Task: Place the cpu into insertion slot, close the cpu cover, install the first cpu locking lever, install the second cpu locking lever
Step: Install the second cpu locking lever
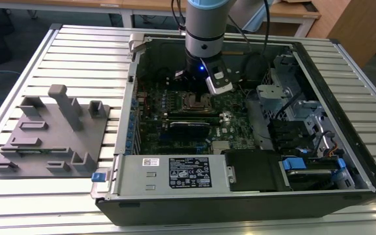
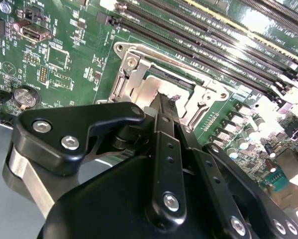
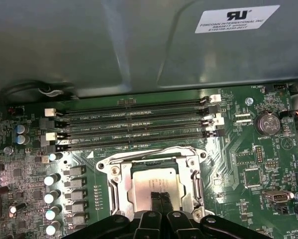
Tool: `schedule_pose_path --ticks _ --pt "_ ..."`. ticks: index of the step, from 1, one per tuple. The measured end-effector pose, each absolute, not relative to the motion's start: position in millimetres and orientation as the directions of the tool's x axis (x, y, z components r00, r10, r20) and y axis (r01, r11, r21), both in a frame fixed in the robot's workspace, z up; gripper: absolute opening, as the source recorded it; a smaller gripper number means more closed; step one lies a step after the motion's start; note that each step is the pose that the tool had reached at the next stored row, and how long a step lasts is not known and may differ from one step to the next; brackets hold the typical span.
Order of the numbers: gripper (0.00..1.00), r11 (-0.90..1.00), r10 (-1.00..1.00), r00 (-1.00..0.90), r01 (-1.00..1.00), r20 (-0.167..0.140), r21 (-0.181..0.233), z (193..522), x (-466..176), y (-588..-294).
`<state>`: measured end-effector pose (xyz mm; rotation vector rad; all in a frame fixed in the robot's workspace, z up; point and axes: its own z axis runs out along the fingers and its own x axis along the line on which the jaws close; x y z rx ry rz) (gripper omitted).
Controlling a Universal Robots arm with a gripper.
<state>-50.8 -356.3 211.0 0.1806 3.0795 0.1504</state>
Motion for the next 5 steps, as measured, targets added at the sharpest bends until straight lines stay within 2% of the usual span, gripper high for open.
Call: schedule_pose_path --ticks 5 --pt "0.10 0.988 0.119 -0.992 0.114 -0.047 0.100 211.6 -50.8 -356.3"
